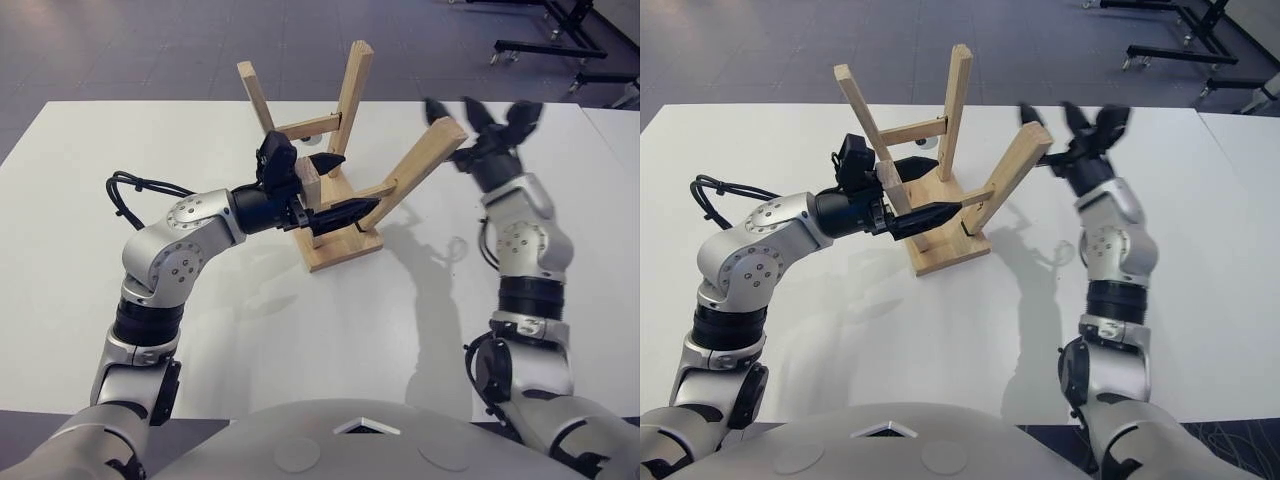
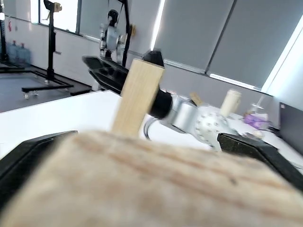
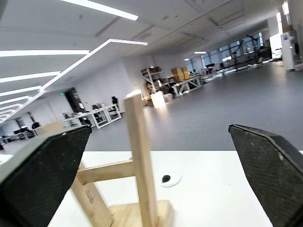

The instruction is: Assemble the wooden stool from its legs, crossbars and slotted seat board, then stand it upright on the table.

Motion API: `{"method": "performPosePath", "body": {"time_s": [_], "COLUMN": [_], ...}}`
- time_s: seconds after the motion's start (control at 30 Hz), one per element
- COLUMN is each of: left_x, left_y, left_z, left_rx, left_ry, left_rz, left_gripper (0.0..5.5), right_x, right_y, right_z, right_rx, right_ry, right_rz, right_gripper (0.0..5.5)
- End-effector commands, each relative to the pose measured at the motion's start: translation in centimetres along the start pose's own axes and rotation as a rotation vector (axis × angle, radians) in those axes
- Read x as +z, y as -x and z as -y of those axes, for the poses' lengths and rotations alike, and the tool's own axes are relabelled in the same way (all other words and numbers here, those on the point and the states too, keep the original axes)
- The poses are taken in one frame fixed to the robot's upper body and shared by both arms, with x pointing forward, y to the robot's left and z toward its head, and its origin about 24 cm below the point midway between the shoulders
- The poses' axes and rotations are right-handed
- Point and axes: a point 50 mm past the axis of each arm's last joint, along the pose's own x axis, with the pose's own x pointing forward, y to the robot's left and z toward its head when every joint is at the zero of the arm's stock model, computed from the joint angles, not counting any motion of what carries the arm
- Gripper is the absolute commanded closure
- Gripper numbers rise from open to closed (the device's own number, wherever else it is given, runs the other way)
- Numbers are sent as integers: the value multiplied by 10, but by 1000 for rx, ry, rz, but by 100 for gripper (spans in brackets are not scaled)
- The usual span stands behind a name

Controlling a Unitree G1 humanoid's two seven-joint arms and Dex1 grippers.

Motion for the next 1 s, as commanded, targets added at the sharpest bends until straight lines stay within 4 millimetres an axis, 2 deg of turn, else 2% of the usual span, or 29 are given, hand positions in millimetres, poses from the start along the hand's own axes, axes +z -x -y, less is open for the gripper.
{"method": "performPosePath", "body": {"time_s": [0.03,0.13,0.33,0.47,0.57,0.77,0.87,1.0], "left_x": [-9,-9,-11,-7,-14,-27,-22,-7], "left_y": [-13,-11,-9,-2,11,29,32,40], "left_z": [12,10,10,2,-5,-14,-15,-11], "left_rx": [-75,-57,-38,24,70,133,145,161], "left_ry": [-7,-4,2,-28,-22,-4,-22,-89], "left_rz": [-78,-68,-56,-7,0,-23,-2,54], "left_gripper": [10,10,10,10,10,10,10,10], "right_x": [-57,-52,-43,-13,8,26,28,47], "right_y": [-8,-13,-15,-16,-18,-17,-10,-8], "right_z": [-114,-95,-80,-62,-53,-44,-27,-19], "right_rx": [445,313,189,110,84,47,-14,-52], "right_ry": [-115,-53,18,64,90,123,178,186], "right_rz": [-248,-223,-157,-41,23,70,45,123], "right_gripper": [14,14,14,14,14,14,14,14]}}
